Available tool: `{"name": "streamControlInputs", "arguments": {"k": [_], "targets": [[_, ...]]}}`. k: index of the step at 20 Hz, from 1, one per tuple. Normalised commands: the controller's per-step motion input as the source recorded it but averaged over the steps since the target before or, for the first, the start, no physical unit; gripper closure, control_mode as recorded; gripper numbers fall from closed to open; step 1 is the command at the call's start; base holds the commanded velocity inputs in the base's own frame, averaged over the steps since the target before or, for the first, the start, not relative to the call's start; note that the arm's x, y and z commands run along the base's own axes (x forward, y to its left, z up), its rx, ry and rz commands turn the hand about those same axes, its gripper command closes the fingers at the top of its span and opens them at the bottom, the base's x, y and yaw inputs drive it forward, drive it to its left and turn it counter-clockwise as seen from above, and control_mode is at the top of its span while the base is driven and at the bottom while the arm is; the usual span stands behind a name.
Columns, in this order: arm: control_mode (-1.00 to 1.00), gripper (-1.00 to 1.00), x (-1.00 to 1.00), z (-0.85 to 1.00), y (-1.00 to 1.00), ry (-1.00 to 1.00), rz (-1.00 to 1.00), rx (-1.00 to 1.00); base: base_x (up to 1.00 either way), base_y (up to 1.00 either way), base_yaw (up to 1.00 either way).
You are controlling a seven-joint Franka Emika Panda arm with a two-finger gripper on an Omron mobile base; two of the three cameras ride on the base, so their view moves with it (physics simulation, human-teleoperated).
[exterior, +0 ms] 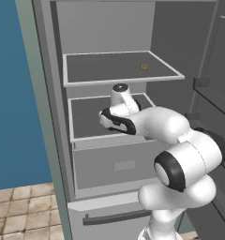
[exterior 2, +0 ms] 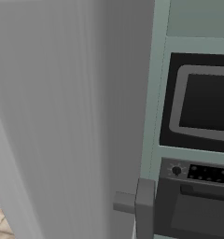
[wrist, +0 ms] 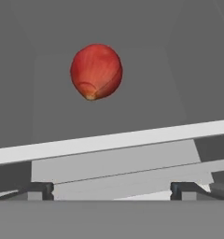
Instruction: Grab the onion and garlic from the fridge, place them in the blender, close the lid, and turn on the blender to create a marinade.
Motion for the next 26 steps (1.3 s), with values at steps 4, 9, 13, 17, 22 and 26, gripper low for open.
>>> {"name": "streamControlInputs", "arguments": {"k": [4,9,13,17,22,26], "targets": [[-1.00,-1.00,0.36,-0.28,0.00,0.00,0.00,0.00,0.00,0.00,0.00],[-1.00,-1.00,0.40,-0.27,0.00,0.00,0.00,0.00,0.00,0.00,0.00],[-1.00,-1.00,0.36,-0.17,0.00,0.00,0.00,0.00,0.00,0.00,0.00],[-1.00,-1.00,0.33,-0.14,0.00,0.00,0.00,0.00,0.00,0.00,0.00],[-1.00,-1.00,0.33,-0.10,0.00,0.01,0.00,0.00,0.00,0.00,0.00],[-1.00,-1.00,0.32,-0.10,0.00,0.03,0.00,0.00,0.00,0.00,0.00]]}}
